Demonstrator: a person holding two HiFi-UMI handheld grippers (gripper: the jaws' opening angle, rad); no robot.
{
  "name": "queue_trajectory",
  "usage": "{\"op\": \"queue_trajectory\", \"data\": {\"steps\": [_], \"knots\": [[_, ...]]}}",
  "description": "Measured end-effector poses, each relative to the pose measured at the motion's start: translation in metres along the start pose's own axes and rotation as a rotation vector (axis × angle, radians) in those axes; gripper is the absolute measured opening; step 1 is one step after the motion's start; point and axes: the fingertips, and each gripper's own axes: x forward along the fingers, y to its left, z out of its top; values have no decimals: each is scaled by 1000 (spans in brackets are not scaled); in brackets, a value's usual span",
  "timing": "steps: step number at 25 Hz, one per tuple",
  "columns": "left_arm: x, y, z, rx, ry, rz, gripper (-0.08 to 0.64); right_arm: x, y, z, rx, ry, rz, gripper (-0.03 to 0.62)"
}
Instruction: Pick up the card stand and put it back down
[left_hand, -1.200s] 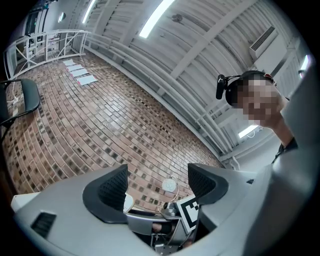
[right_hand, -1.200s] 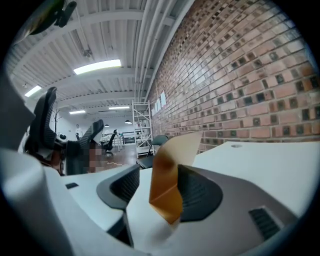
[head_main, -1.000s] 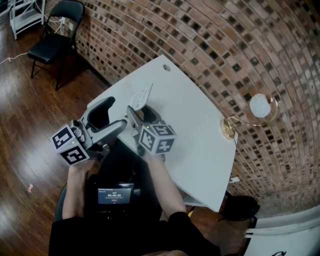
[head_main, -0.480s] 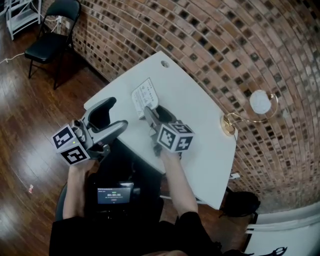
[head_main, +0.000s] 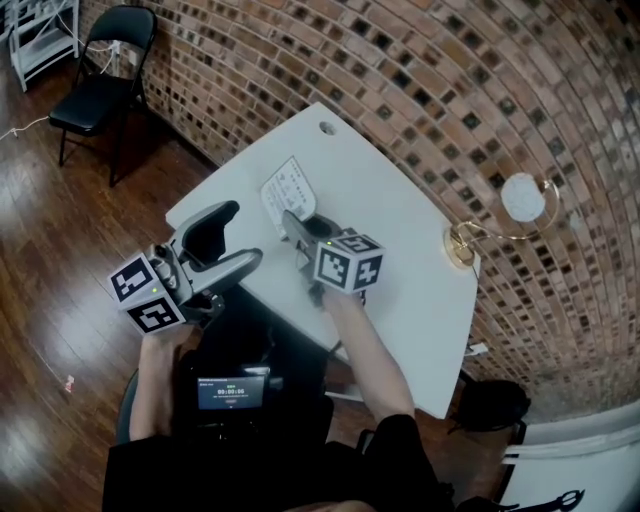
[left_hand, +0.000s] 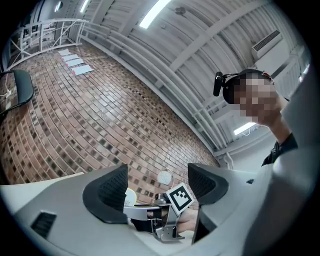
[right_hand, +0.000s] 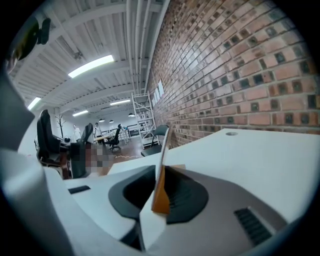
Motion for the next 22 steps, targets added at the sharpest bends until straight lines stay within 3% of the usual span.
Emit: {"op": "queue_trajectory", "data": {"steps": [5, 14, 22], "knots": [[2, -2, -11, -6, 31, -18, 374, -9, -5, -2, 68, -29, 53, 21], [22, -10, -33, -15, 106, -67, 374, -45, -12, 7, 142, -108, 130, 21], [50, -27, -49, -12, 166, -143, 376, -110, -24, 39, 133, -227, 142, 21]]}}
